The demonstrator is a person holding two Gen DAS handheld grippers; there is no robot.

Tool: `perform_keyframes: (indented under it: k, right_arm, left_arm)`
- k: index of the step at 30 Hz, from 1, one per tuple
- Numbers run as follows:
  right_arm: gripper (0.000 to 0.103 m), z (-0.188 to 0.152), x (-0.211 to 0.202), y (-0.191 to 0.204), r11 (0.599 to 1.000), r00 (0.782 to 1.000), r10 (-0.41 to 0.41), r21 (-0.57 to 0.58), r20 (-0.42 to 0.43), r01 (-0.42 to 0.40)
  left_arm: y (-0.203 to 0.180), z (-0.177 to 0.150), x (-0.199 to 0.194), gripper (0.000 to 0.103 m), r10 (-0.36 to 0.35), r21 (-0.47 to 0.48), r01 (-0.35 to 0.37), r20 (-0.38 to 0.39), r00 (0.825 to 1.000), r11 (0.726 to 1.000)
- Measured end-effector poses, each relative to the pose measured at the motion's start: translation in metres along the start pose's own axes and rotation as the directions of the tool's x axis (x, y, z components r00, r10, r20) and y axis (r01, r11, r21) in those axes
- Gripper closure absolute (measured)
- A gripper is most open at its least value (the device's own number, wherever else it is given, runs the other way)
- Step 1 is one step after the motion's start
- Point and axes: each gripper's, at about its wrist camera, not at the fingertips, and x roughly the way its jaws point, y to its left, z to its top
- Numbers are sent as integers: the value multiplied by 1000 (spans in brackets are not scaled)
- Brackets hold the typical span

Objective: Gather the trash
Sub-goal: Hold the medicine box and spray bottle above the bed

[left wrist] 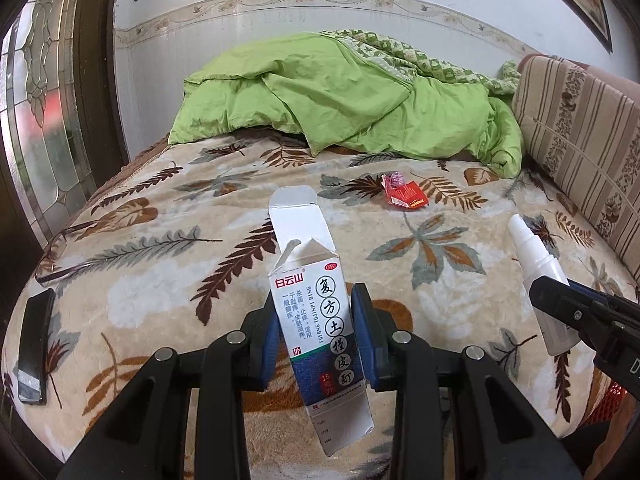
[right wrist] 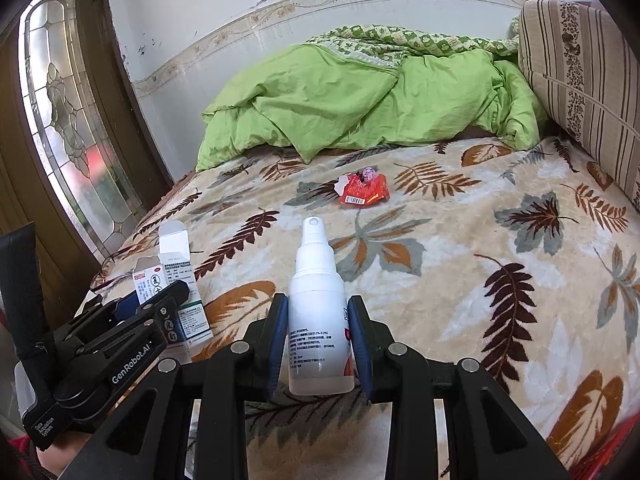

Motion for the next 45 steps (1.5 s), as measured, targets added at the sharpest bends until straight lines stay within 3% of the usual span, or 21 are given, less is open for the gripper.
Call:
perform_keyframes:
  k: [45]
  right_arm:
    - [71, 0, 0, -2, 1000, 1000, 1, 4, -3, -1]
  left_arm:
    - [-9, -1, 1, 71, 11, 29, -12, 7, 1000, 1000]
